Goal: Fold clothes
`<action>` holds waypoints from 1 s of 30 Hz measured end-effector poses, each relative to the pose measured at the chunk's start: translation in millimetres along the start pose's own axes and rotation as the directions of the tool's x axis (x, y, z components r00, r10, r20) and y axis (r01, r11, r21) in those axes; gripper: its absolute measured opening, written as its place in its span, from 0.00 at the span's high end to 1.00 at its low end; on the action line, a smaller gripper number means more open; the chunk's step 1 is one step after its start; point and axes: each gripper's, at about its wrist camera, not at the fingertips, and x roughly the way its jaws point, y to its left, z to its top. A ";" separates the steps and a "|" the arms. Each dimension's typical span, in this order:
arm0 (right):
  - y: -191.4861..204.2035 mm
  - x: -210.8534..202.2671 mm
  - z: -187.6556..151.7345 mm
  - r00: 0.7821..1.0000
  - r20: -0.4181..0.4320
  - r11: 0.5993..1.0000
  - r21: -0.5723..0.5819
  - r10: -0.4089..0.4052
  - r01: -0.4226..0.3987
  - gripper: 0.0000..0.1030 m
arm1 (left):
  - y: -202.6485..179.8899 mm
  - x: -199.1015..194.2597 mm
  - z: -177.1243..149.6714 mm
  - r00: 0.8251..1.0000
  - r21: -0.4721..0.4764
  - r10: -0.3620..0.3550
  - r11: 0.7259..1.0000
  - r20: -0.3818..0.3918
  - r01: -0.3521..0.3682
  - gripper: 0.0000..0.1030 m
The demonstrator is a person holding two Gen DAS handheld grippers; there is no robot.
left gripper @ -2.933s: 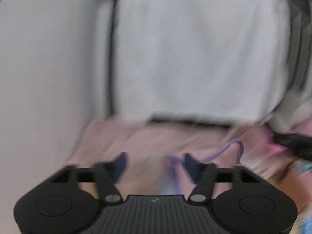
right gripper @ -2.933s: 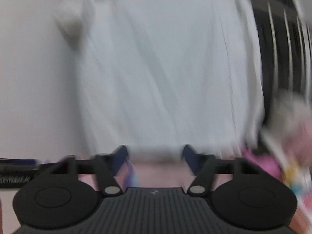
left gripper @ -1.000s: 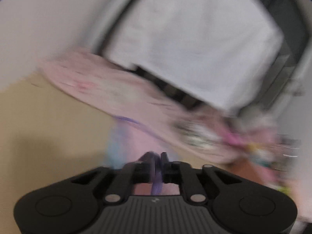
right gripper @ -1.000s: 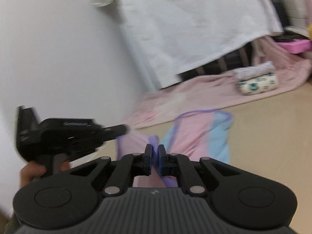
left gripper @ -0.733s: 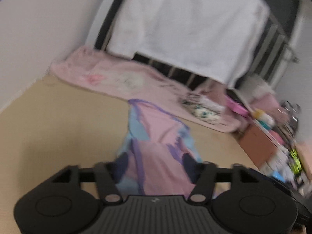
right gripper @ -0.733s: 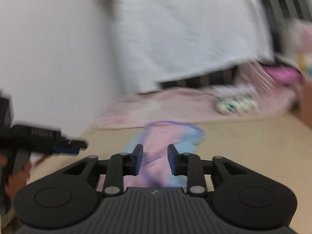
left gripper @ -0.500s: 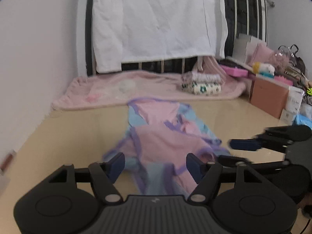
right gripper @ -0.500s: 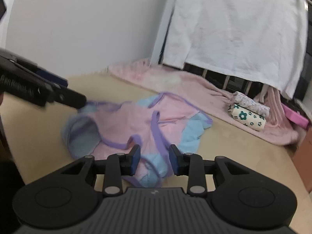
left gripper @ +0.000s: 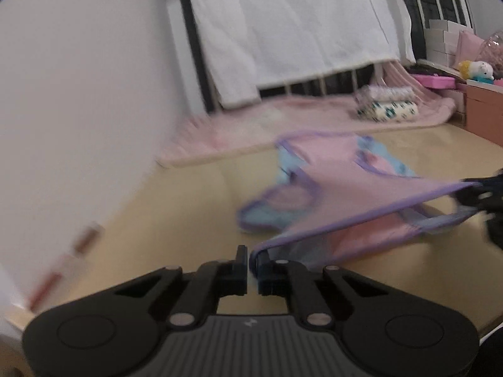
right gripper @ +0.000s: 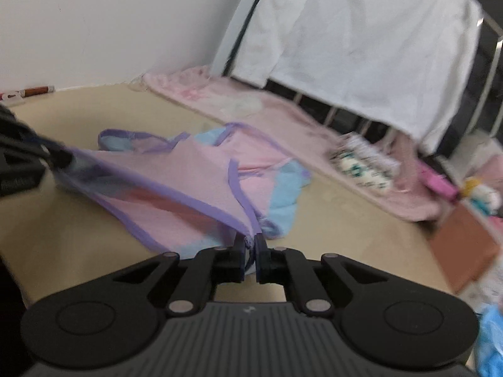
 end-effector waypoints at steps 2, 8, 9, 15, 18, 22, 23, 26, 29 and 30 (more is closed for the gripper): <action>1.1 -21.5 -6.1 0.999 0.008 0.997 0.059 0.045 -0.045 0.95 | 0.3 -12.8 -6.6 0.999 0.009 0.027 1.000 0.041 -0.027 0.78; 26.3 -34.3 -14.2 1.000 0.030 1.000 0.015 -0.008 0.007 0.95 | -18.6 -19.1 -21.3 0.998 0.160 -0.019 0.987 0.052 0.011 0.50; 25.4 -34.7 -13.7 0.999 0.030 1.000 0.019 -0.010 0.009 0.95 | -19.7 -21.1 -21.5 0.997 0.169 -0.032 0.985 0.064 0.021 0.50; 20.8 -35.5 -12.2 1.000 0.030 0.999 0.053 -0.002 0.001 0.95 | -32.5 -21.9 -26.8 0.993 0.270 -0.031 0.963 0.113 0.000 0.52; 23.3 -36.1 -13.1 0.999 0.034 0.999 0.043 -0.015 0.013 0.95 | -37.1 -13.5 -25.4 0.996 0.301 -0.031 0.954 0.084 0.004 0.94; 25.9 -31.1 -15.5 1.000 0.018 0.999 0.033 -0.022 0.021 0.94 | -31.4 -13.7 -21.0 0.997 0.225 -0.026 0.974 0.077 0.008 0.97; 27.7 -28.5 -17.4 1.000 0.011 0.999 0.024 -0.027 0.026 0.93 | -26.6 -14.3 -18.7 0.997 0.169 -0.021 0.986 0.074 0.008 0.97; 36.1 -19.7 -26.2 0.999 -0.012 0.998 -0.018 -0.053 0.053 0.90 | 2.5 -11.0 -12.7 0.998 -0.096 -0.058 0.994 0.006 0.058 0.97; 41.3 -18.2 -35.3 0.999 -0.012 0.999 -0.031 -0.030 0.030 0.88 | 20.9 -10.2 -13.3 0.997 -0.233 -0.074 0.970 -0.004 0.071 0.97; 42.3 -19.4 -37.0 0.999 -0.004 0.999 -0.038 -0.038 0.038 0.86 | 23.6 -11.4 -13.7 0.998 -0.244 -0.061 0.968 0.005 0.060 0.97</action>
